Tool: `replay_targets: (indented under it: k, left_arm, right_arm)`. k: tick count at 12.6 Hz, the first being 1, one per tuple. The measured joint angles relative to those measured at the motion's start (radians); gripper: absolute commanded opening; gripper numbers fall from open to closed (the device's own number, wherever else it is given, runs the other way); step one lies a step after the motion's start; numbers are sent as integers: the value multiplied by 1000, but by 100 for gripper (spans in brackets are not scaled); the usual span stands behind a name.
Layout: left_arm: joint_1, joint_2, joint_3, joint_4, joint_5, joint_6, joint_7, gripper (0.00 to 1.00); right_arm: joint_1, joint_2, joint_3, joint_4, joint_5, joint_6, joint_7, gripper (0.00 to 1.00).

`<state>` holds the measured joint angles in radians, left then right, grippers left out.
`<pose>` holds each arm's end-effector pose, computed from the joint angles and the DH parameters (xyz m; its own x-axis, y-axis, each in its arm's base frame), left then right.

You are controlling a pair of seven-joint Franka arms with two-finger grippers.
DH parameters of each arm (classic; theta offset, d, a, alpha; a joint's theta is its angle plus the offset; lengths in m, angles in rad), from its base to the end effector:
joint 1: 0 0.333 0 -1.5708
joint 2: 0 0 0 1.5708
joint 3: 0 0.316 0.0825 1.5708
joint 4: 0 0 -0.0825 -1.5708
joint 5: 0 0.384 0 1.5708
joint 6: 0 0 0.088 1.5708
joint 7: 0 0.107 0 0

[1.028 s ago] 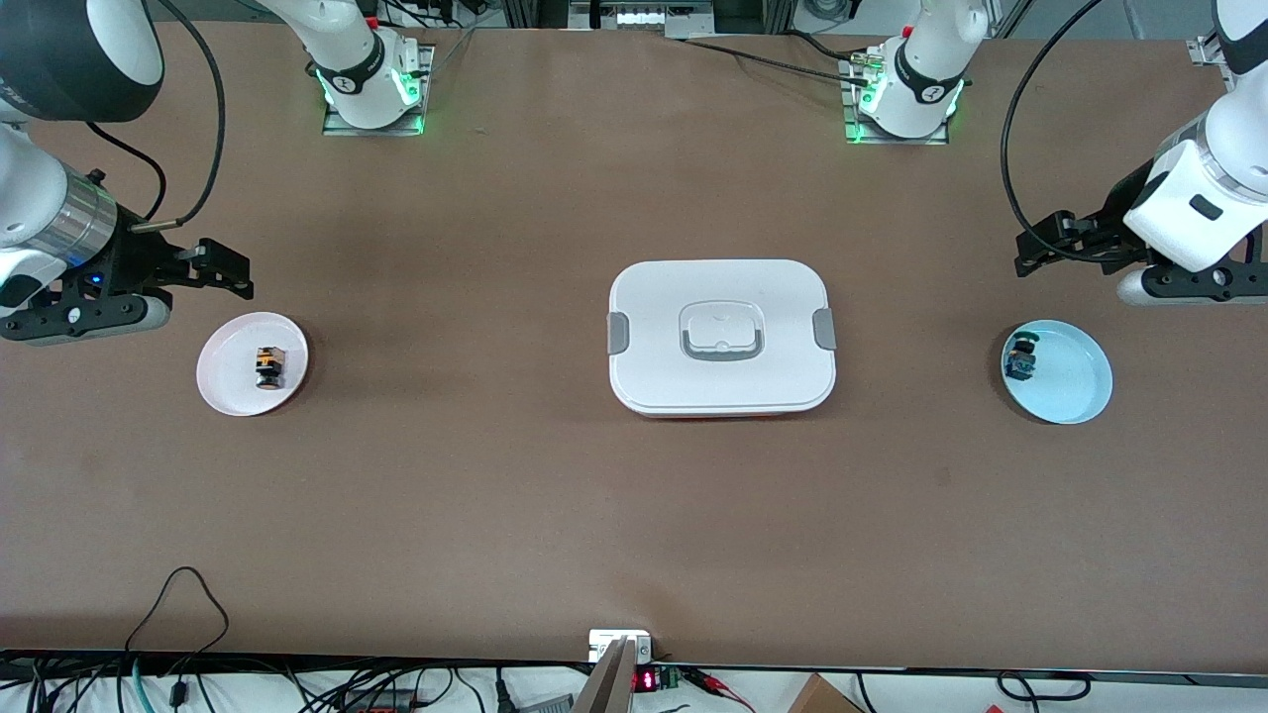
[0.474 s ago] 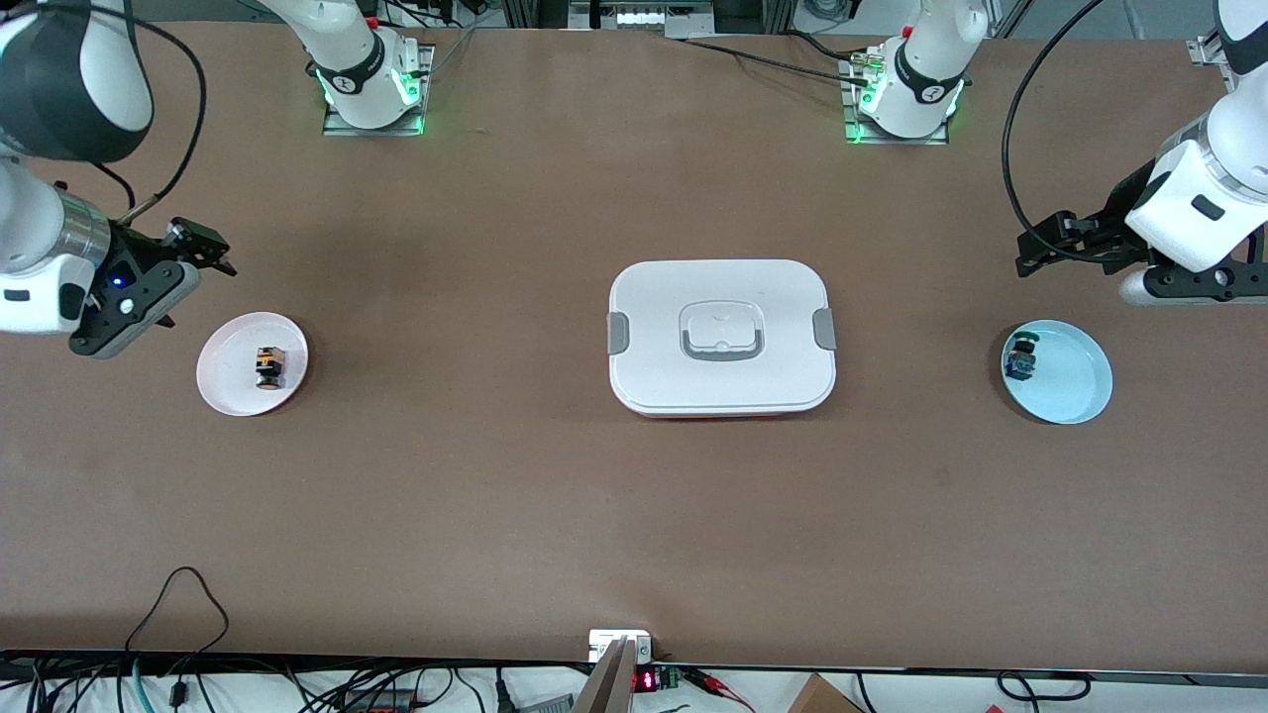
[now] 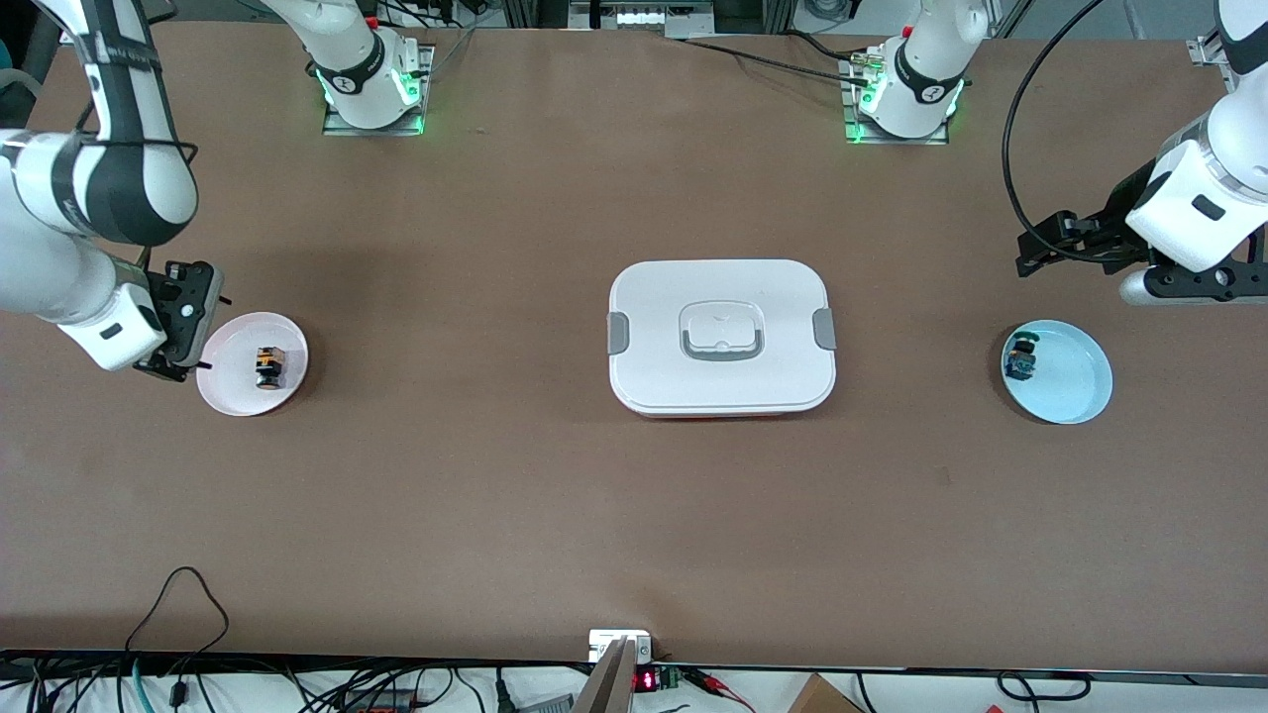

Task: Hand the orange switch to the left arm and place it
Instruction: 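Lower the right gripper over the orange switch on the white plate, then close the right gripper on the orange switch and lift it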

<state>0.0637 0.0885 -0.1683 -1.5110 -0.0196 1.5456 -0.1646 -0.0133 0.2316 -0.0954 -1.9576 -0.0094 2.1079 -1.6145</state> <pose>0.5752 -0.0582 0.6011 0.9966 0.0594 -0.0575 0.0609 -0.9978 0.0253 0.5892 -0.0628 0.3530 0.0571 0.9980 -0.0260 0.9949 -0.0590 -0.0815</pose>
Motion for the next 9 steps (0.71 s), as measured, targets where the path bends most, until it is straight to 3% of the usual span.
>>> replay_targets:
  k: [4, 9]
  left_arm:
    - [0, 0, 0, 0, 0, 0, 0, 100]
    - [0, -1, -2, 0, 0, -1, 0, 100]
  right_arm:
    - [-11, 38, 0, -107, 0, 179, -83, 100]
    - [-16, 121, 1, -153, 0, 342, -151, 100]
